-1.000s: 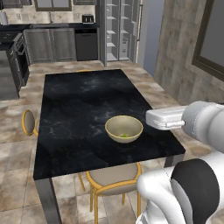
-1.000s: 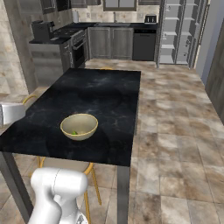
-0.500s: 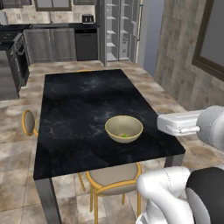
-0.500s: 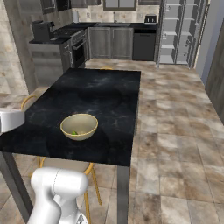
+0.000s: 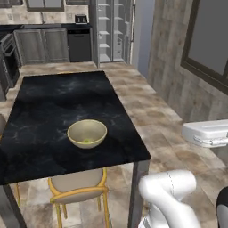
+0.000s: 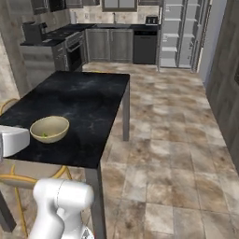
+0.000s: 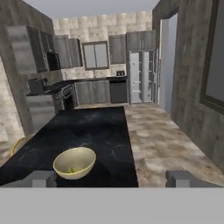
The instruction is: There is a bowl on the dining counter. Grab a lemon wedge from the fridge and place it in the bowl. Then get the liquor bottle and glass cup from the cabinet and place them next to the bowl.
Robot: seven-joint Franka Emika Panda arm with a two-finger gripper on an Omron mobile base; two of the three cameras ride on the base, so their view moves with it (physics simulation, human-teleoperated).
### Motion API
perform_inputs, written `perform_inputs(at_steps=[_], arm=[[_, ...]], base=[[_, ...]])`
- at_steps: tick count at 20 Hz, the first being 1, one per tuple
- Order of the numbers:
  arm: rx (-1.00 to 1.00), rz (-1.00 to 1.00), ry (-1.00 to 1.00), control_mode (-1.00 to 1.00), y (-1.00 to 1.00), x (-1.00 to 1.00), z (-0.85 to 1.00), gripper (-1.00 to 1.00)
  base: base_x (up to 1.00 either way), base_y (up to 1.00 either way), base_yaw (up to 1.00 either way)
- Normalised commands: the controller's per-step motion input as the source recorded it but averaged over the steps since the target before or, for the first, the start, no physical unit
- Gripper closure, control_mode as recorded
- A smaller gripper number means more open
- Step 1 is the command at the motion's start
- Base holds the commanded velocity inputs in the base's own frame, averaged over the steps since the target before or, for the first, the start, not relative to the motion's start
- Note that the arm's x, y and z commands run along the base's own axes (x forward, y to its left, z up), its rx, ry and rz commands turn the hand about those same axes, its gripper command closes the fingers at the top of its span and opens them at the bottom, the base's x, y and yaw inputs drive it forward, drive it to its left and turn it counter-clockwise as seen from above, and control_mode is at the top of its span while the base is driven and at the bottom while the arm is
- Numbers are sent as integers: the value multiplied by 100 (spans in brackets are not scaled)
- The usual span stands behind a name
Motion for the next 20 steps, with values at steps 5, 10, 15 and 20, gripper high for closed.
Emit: perform_inputs(at_steps=[5, 10, 15, 20], arm=[[0, 0, 0, 100, 0, 0, 0, -100], [0, 0, 0, 100, 0, 0, 0, -100], [0, 0, 0, 100, 0, 0, 0, -100], [0, 0, 0, 100, 0, 0, 0, -100]], base=[[8, -100, 6], [63, -100, 12], [98, -84, 19], [100, -60, 25]])
